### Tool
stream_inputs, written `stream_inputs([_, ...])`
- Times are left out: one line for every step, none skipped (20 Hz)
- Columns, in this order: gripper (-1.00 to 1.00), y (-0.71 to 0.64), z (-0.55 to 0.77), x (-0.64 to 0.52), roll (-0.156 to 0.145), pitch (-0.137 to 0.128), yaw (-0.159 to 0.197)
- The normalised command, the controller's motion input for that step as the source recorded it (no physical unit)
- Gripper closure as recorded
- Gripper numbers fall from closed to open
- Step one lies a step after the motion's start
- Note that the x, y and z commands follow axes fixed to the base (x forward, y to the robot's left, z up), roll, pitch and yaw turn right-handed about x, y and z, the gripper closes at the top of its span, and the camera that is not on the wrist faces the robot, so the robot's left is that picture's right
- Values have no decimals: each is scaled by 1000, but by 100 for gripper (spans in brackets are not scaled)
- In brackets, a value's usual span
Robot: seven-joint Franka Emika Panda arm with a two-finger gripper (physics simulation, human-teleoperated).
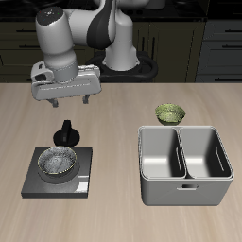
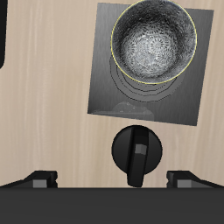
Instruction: Place the black bowl on the flat stove and turn on the flat stove
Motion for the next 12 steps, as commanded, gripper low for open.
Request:
stream_inputs([-100, 125, 125, -288, 55, -26, 7])
stream_inputs([-100, 45, 137, -278, 16, -49, 43])
stream_inputs([-100, 319, 71, -117, 27, -36, 12])
stream_inputs([-100, 99, 111, -271, 22, -52, 59])
stream_inputs([-100, -27, 140, -393, 15, -38, 48])
stream_inputs([-100, 22, 90, -210, -24, -19, 20])
stream_inputs([-100, -23, 137, -462, 87, -29, 15])
stream_inputs([-100, 17, 72, -201, -34, -19, 35])
stream_inputs([-100, 25, 90, -173, 31, -26, 64])
stream_inputs([-100, -63, 85, -197, 44, 3, -12])
stream_inputs([-100, -165, 99, -184, -78, -24, 27])
stream_inputs([-100, -17, 132, -227, 21, -29, 9])
